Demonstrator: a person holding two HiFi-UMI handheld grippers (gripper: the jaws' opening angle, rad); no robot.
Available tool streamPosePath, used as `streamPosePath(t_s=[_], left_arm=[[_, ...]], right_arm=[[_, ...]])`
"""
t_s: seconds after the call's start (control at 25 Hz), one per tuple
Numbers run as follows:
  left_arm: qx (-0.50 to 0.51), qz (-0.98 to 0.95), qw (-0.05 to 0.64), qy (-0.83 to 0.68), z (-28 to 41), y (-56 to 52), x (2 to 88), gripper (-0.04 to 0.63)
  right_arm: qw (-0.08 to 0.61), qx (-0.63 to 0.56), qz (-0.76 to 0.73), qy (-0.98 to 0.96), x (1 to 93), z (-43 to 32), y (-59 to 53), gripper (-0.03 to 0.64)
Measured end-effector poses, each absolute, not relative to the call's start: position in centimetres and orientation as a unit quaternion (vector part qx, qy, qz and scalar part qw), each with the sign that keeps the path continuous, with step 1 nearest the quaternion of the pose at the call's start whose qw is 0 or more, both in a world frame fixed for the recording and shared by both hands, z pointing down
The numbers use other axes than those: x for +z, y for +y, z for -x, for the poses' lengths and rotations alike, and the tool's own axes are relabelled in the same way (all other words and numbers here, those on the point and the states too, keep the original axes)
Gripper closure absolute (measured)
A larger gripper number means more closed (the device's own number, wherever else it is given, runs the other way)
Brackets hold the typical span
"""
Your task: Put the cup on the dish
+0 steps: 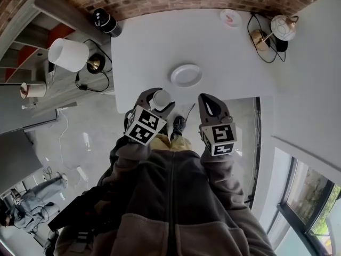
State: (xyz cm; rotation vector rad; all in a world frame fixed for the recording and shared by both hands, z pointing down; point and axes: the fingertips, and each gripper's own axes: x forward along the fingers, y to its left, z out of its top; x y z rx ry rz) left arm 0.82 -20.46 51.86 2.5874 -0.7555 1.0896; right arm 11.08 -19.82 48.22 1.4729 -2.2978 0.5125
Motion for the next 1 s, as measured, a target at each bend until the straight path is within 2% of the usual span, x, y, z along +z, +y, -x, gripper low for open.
streamPosePath(t_s=[0.52,1.0], left_arm=[[0.386,-0.883,0.116,-0.242,-4.5,-24.7,63.1,0.336],[0.408,-0.879,0.103,-0.222,-7.1,-28.0,69.9,0.336]], right_arm=[[0.222,0.247,-0.509,-0.794,59.7,-11.4,-21.4,0.615],[0.230,0.280,-0.510,-0.780,64.7,-12.5,-24.3,0.614]])
